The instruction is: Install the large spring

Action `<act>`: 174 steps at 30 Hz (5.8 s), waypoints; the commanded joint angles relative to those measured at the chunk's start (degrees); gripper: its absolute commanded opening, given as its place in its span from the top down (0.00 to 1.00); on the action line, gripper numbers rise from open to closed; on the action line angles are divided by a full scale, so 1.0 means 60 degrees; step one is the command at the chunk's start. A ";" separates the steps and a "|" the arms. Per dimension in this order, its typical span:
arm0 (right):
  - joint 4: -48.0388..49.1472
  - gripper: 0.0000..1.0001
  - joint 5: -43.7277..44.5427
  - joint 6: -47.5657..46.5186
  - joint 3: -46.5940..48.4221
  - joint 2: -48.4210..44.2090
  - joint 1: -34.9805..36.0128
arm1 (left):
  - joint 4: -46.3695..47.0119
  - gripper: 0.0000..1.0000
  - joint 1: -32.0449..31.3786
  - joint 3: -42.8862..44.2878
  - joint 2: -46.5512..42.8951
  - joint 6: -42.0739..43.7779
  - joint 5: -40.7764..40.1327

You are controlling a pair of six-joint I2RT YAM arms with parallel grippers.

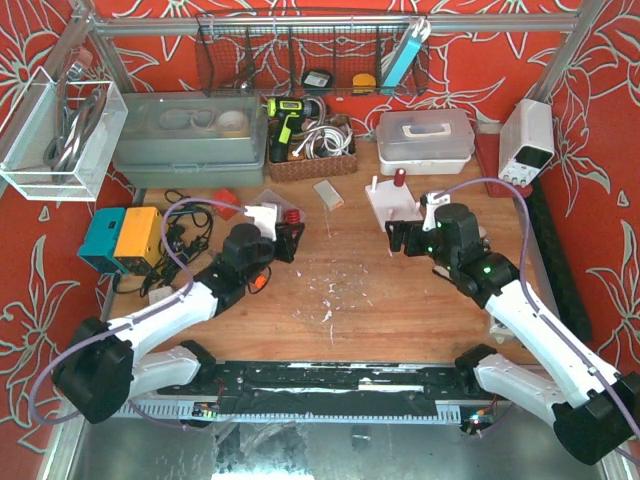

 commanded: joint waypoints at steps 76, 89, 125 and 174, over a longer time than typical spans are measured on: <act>-0.0705 1.00 0.2610 -0.1729 0.5765 0.7248 0.1195 | 0.7101 0.00 -0.2390 -0.3952 0.0343 0.3173 -0.3386; -0.1024 1.00 0.1283 -0.1599 0.7990 0.9687 -0.0631 | 0.5057 0.00 -0.2332 -0.3524 -0.0432 0.1817 -0.3818; -0.1512 1.00 0.1245 -0.1648 1.0249 1.2291 -0.1117 | 0.5171 0.00 -0.2332 -0.3686 -0.0914 0.1738 -0.3232; 0.0185 0.01 -0.0192 -0.0209 -0.0068 0.1338 -0.0245 | 0.0272 0.42 -0.1327 -0.0429 -0.0317 -0.0525 -0.3444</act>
